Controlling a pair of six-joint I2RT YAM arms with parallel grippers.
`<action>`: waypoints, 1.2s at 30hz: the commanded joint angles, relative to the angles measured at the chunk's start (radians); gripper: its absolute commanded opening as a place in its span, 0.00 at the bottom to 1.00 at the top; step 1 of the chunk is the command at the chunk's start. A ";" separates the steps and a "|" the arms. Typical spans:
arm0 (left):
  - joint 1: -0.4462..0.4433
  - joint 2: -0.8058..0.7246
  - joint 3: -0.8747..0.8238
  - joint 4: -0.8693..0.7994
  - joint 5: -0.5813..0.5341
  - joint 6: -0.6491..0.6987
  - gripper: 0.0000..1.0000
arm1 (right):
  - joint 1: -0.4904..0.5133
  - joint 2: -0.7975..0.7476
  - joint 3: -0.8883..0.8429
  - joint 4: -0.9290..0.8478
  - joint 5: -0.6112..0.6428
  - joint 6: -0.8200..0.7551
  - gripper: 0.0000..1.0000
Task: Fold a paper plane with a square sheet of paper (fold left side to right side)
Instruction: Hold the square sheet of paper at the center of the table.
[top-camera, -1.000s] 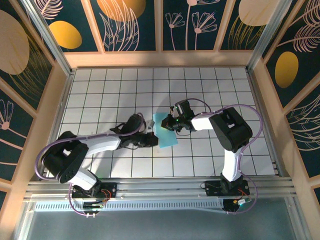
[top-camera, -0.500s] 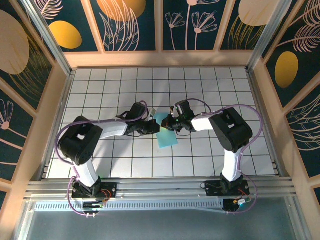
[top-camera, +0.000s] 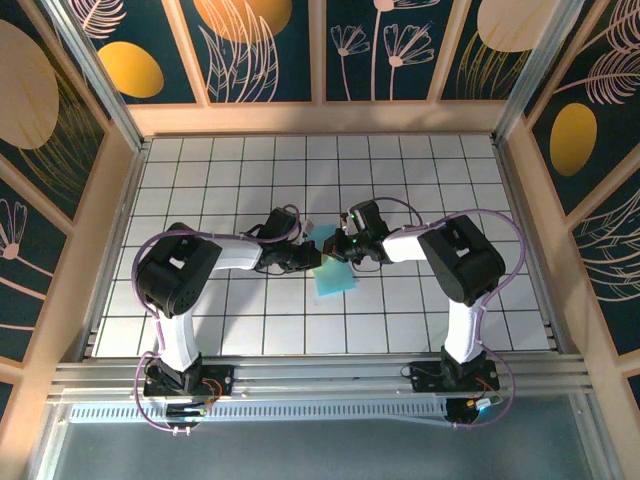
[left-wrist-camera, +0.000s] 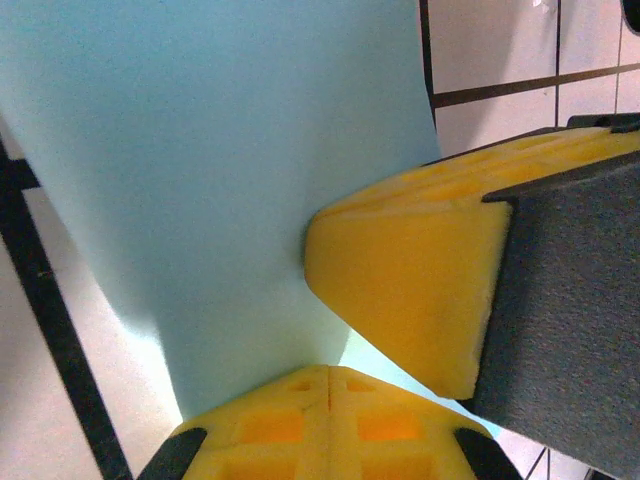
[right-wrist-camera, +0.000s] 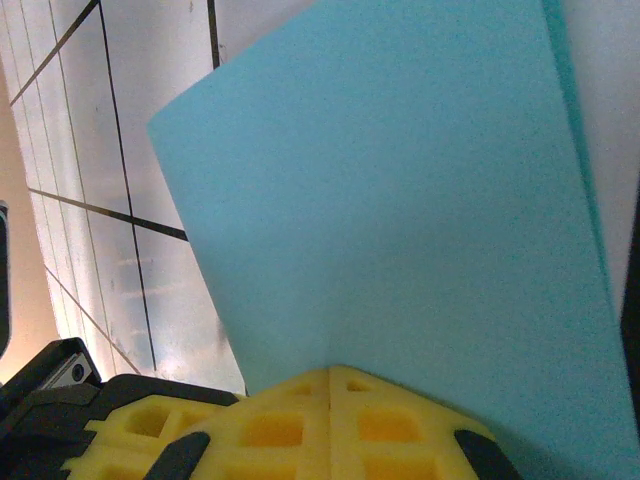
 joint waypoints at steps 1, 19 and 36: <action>-0.005 0.027 -0.039 -0.001 -0.012 -0.025 0.00 | 0.012 -0.011 -0.005 -0.064 0.020 -0.007 0.00; -0.005 0.003 -0.039 -0.034 -0.040 -0.012 0.00 | 0.029 -0.218 -0.038 -0.238 0.050 -0.062 0.00; -0.004 -0.049 0.022 -0.037 -0.024 -0.045 0.00 | 0.075 -0.119 -0.117 -0.264 0.109 -0.046 0.00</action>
